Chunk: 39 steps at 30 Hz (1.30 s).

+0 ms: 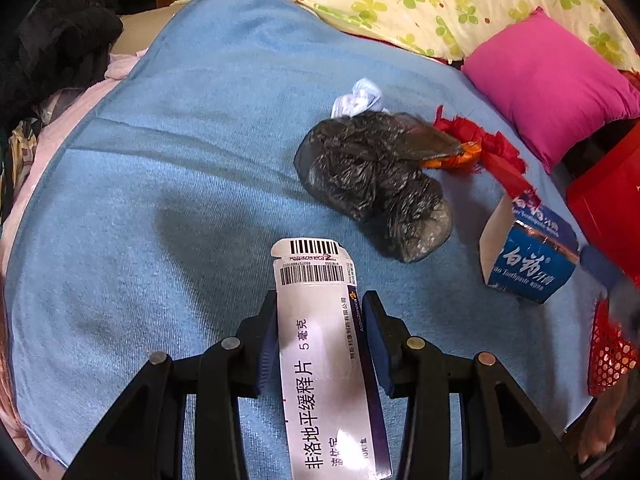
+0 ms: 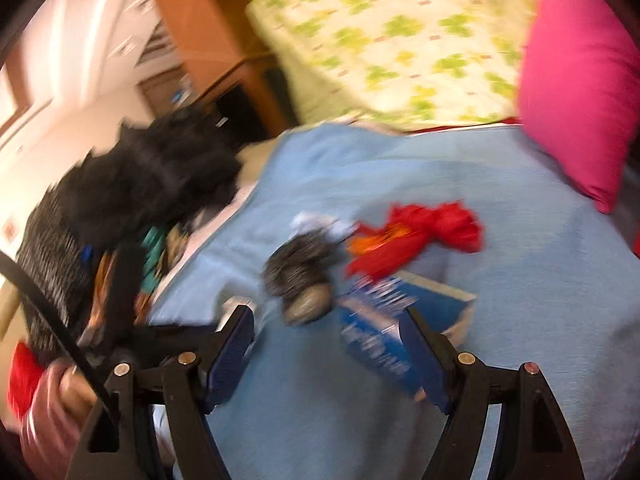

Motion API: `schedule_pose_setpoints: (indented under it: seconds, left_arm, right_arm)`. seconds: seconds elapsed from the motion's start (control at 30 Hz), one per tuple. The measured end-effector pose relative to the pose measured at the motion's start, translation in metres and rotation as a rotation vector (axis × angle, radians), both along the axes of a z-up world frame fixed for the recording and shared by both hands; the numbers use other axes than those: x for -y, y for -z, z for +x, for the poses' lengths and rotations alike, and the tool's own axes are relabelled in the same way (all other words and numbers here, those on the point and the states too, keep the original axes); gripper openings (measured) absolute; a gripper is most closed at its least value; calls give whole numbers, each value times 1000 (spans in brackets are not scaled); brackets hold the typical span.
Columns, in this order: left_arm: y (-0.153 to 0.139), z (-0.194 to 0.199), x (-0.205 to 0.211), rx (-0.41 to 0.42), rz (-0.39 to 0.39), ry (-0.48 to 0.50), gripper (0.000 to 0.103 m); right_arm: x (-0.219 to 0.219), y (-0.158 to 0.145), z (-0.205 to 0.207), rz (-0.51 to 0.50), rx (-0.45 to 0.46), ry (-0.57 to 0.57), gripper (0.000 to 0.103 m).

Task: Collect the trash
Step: 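Grasp the blue toothpaste box with the right tool while the left holds the medicine box, then carry the medicine box and toothpaste box toward the red mesh basket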

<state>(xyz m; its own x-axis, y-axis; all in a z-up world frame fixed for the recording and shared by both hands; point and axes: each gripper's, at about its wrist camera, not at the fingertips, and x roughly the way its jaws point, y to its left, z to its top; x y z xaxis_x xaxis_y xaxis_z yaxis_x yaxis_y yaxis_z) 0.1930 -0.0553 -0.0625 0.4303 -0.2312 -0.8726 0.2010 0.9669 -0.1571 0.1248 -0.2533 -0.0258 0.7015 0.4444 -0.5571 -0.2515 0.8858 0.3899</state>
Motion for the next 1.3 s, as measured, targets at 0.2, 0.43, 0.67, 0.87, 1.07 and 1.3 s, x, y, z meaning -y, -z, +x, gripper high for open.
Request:
schedule_pose_setpoints:
  seconds: [0.2, 0.43, 0.67, 0.87, 1.07, 1.3]
  left_arm:
    - [2, -2, -9, -2, -5, -5, 44]
    - [2, -3, -4, 5, -5, 30, 44]
    - [1, -2, 0, 9, 1, 46, 44]
    - [-5, -3, -10, 19, 0, 24, 54]
    - [-7, -10, -17, 31, 9, 20, 57]
    - [-6, -31, -22, 28, 22, 30, 58]
  right_arm:
    - [-3, -13, -16, -108, 72, 110, 78]
    - [42, 5, 12, -55, 1, 282, 78]
    - [23, 21, 33, -104, -36, 215, 77]
    - [-6, 23, 23, -211, -29, 113, 56]
    - [-19, 22, 15, -251, -35, 81, 56]
    - [-56, 23, 11, -385, -9, 17, 57]
